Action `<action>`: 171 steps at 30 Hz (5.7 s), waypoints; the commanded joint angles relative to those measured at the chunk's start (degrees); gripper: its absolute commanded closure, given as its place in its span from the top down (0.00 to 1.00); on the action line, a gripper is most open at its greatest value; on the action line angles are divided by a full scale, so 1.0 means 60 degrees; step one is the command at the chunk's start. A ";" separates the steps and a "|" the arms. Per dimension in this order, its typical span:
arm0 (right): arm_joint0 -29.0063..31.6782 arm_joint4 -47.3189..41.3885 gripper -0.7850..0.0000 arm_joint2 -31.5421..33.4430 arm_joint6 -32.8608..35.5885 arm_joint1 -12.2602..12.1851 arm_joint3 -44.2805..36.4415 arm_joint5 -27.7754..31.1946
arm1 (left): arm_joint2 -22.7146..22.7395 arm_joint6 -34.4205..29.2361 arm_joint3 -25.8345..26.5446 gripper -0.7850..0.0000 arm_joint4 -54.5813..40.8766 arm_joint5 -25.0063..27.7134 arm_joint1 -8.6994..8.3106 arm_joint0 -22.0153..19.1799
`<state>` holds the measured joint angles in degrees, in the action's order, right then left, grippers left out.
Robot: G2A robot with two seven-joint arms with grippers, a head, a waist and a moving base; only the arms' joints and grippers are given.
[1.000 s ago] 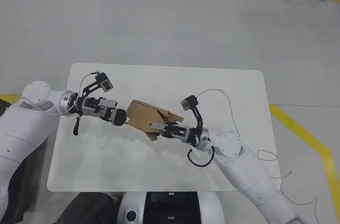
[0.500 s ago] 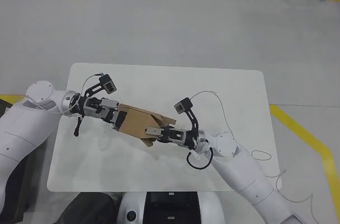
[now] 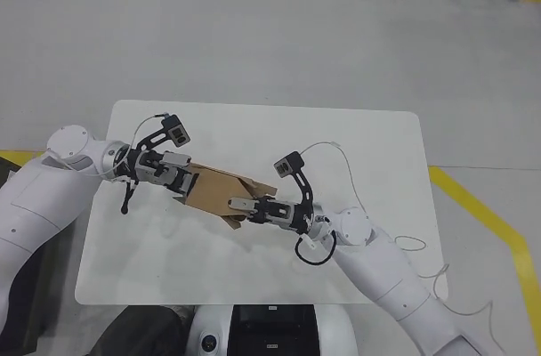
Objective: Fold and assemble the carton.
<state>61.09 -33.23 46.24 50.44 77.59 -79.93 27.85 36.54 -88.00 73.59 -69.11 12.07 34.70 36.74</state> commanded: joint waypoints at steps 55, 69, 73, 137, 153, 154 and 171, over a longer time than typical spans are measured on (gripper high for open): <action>0.0396 0.0122 1.00 0.0578 -0.0408 0.0225 -0.0347 -0.0110 | 0.0796 0.0551 -0.0651 0.00 0.2546 0.1253 0.0261 0.0079; -0.0021 0.0468 1.00 0.0270 -0.0780 0.0414 -0.0709 -0.0137 | 0.1291 0.0913 -0.0453 0.00 0.3530 0.1614 0.0391 0.0455; -0.0203 0.0477 1.00 0.0118 -0.0878 0.0503 -0.0572 -0.0137 | 0.1450 0.0906 -0.0349 0.00 0.3627 0.1607 0.0411 0.0562; -0.0182 -0.0324 1.00 0.1027 -0.0386 0.0589 0.0284 0.0163 | 0.2265 0.0000 0.1051 0.00 0.2892 0.0701 0.0028 0.1454; 0.0433 -0.0408 1.00 0.1654 -0.0322 0.0458 -0.0064 0.0297 | 0.2460 0.0000 0.0459 0.00 0.2099 0.0702 0.0020 0.1257; 0.0473 -0.0481 1.00 0.1594 -0.0254 0.0467 -0.0084 0.0271 | 0.2472 0.0000 0.0424 0.00 0.2071 0.0702 0.0035 0.1257; 0.0510 -0.0839 1.00 0.0536 0.0334 0.0728 -0.0007 0.0333 | 0.2866 0.0159 0.0070 0.00 0.2375 0.0860 0.0382 0.1330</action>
<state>64.18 -38.23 49.79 52.37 81.87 -80.00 29.85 53.64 -87.16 74.22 -54.77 17.13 36.84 44.72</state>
